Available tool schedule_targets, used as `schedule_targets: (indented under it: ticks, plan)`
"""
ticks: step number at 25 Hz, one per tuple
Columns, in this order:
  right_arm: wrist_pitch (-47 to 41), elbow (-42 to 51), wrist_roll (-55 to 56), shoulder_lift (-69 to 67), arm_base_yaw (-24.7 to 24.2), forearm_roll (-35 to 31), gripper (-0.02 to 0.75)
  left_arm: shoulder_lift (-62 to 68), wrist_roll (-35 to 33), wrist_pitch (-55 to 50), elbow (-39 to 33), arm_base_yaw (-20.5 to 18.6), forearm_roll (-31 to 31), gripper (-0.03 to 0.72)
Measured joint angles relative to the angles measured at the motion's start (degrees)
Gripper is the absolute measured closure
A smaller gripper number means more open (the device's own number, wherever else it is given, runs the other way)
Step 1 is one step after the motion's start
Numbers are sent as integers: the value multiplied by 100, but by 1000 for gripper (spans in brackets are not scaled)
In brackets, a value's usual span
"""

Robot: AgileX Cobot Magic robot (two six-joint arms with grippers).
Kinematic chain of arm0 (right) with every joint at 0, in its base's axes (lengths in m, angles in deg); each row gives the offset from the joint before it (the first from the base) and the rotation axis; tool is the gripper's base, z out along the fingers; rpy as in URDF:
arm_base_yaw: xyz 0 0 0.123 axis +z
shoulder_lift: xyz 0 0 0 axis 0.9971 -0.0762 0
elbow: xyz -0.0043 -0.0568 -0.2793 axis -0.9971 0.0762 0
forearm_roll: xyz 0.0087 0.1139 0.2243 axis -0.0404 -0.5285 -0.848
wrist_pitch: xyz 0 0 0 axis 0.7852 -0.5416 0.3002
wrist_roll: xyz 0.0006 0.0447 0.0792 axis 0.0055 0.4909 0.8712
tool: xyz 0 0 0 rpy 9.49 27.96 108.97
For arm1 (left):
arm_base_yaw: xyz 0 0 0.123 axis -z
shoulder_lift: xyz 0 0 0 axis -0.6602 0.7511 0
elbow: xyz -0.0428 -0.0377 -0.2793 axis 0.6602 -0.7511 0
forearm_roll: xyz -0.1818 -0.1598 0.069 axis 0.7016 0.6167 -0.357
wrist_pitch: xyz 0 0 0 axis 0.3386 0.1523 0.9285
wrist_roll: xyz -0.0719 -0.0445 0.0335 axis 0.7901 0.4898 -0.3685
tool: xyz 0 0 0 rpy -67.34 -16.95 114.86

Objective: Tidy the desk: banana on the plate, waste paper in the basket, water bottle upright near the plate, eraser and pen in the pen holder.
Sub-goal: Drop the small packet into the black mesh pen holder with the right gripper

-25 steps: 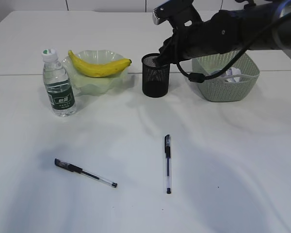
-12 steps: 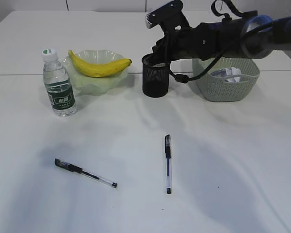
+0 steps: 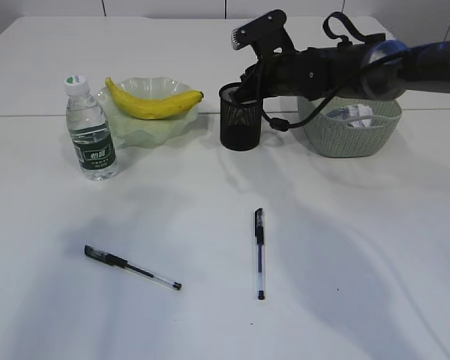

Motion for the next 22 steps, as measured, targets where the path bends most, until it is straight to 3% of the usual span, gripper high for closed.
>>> schedule_targets:
  ticks: [17, 22]
  plan:
    - [46, -94, 4, -172, -13, -262, 626, 0, 0, 13, 0, 0, 0, 235]
    - [55, -94, 15, -172, -13, -345, 584, 0, 0, 13, 0, 0, 0, 235]
